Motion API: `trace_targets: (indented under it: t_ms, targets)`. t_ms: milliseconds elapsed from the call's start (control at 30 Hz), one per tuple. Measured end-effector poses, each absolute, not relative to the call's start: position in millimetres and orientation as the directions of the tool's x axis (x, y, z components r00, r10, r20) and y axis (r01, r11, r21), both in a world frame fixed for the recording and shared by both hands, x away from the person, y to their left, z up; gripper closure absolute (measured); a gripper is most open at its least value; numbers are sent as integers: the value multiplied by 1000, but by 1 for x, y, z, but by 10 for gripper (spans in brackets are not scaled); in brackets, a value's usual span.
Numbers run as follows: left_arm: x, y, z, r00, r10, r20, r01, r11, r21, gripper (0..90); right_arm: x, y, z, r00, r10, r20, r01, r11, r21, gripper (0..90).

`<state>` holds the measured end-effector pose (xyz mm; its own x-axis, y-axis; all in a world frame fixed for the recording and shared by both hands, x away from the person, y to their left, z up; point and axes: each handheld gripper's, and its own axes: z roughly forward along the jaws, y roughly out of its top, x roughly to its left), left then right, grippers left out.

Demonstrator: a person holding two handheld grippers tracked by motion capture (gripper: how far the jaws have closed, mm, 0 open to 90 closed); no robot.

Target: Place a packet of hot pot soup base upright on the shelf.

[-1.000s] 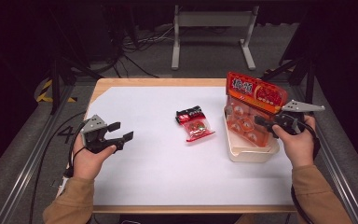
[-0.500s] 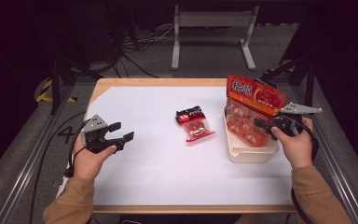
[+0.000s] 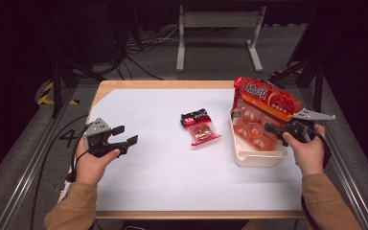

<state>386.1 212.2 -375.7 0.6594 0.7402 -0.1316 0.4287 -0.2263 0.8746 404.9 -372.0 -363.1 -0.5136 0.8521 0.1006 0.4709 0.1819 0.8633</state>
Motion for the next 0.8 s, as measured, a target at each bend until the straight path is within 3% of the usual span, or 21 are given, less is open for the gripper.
trace_targets:
  t_ms: [133,467,800]
  targets:
    - [386,213,-376,658,742,-130,426,-224,876,328,405,-371,-362,-504,857,103,472,174,864,659]
    - [386,213,-376,658,742,-127,425,-228,876,324,399,-379,-357,-457,884,102,430,119,895,323]
    - [386,212,-377,658,743,-124,426,-231,875,318,378,-386,-351,-447,891,76,420,134,897,268]
